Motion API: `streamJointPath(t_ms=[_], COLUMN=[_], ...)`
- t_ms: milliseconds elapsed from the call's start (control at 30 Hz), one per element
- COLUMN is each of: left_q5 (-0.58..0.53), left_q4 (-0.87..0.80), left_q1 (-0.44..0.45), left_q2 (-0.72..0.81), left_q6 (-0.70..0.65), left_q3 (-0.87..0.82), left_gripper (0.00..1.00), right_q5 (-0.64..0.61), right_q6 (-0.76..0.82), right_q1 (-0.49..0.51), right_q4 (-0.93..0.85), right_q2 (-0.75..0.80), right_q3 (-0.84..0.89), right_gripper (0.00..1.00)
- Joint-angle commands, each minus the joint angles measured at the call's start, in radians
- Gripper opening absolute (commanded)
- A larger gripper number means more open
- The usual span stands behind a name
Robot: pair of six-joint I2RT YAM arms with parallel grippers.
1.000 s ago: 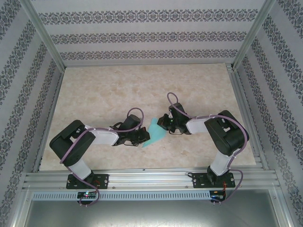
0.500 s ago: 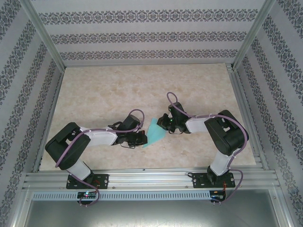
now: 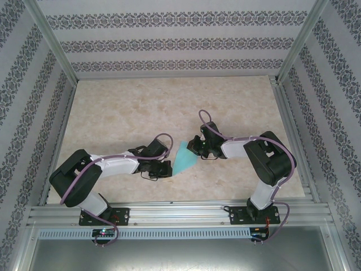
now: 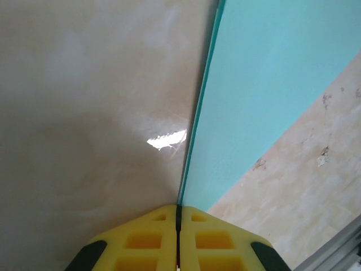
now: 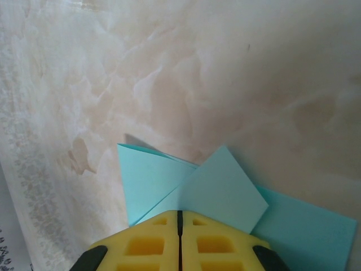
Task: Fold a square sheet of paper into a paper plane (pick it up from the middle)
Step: Fourth fold the wing at the center of the table.
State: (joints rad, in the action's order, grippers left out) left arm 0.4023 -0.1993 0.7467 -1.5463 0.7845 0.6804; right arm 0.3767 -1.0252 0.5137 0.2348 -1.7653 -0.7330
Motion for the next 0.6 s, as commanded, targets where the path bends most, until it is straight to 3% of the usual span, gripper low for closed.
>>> streamJointPath(t_ms=[0, 233, 400, 567], left_q5=[-0.043, -0.093, -0.172, -0.190], left_q4=[-0.398, -0.463, -0.486, -0.389], left_q1=[0.053, 0.080, 0.079, 0.040], left_q2=[-0.030, -0.014, 0.119, 0.221], left_q6=[-0.044, -0.046, -0.004, 0.049], left_q3=[-0.041, -0.004, 0.028, 0.061], left_gripper=[0.09, 0.10, 0.10, 0.15], right_q5=[-0.144, -0.154, -0.152, -0.149], right_q6=[0.010, 0.015, 0.017, 0.011], right_q1=[-0.009, -0.006, -0.002, 0.002], right_q4=[-0.192, -0.216, -0.212, -0.197], right_q2=[-0.045, -0.030, -0.028, -0.036], right_q3=[0.032, 0.030, 0.030, 0.035], right_gripper=[0.07, 0.07, 0.07, 0.07])
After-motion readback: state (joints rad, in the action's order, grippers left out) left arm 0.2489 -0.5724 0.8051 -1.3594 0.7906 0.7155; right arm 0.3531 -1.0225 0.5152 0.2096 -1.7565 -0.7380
